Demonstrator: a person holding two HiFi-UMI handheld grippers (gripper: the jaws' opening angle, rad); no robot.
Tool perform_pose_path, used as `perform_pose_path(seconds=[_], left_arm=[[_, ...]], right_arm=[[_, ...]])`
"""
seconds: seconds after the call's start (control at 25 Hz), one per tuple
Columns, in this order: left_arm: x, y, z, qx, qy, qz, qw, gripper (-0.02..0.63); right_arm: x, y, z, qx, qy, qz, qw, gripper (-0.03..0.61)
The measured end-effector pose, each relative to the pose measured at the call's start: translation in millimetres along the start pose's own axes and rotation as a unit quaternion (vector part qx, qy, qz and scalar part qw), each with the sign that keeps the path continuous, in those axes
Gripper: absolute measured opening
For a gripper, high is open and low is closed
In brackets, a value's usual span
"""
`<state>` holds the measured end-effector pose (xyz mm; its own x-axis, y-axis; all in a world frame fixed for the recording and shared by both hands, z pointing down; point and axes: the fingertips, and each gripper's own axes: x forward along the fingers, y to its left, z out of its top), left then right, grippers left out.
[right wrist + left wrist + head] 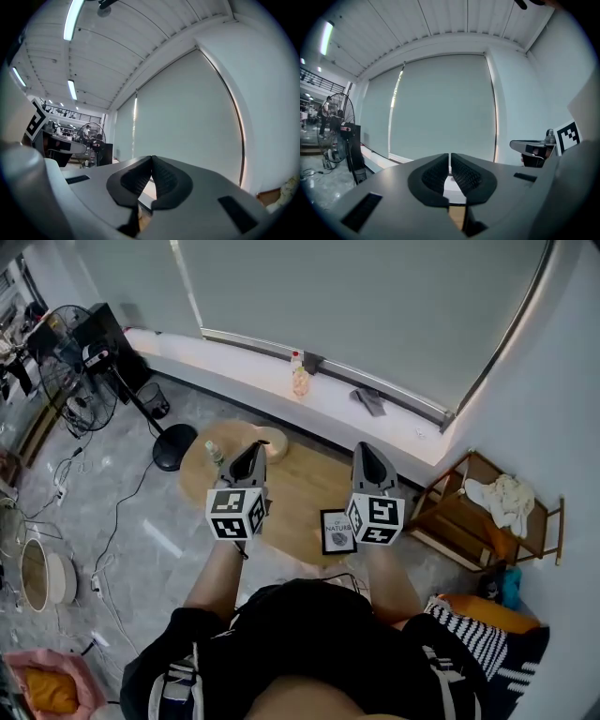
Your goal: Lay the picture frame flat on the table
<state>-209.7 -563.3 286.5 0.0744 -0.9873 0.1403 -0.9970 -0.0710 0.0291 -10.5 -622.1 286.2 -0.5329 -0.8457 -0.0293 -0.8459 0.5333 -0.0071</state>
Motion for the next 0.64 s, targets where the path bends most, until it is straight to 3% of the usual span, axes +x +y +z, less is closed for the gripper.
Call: perform_pose_path(seconds=[0.28, 0.64], left_arm=[[-3.4, 1.6, 8.8, 0.054, -0.011, 0.001, 0.9985, 0.032], [0.0, -2.8, 2.2, 0.046, -0.001, -0.012, 0.9989, 0.032]], right_arm=[[2.9, 18.2, 1.8, -0.013, 0.004, 0.011, 1.0, 0.015], [3.2, 22.1, -3.8, -0.012, 0.007, 0.014, 1.0, 0.015]])
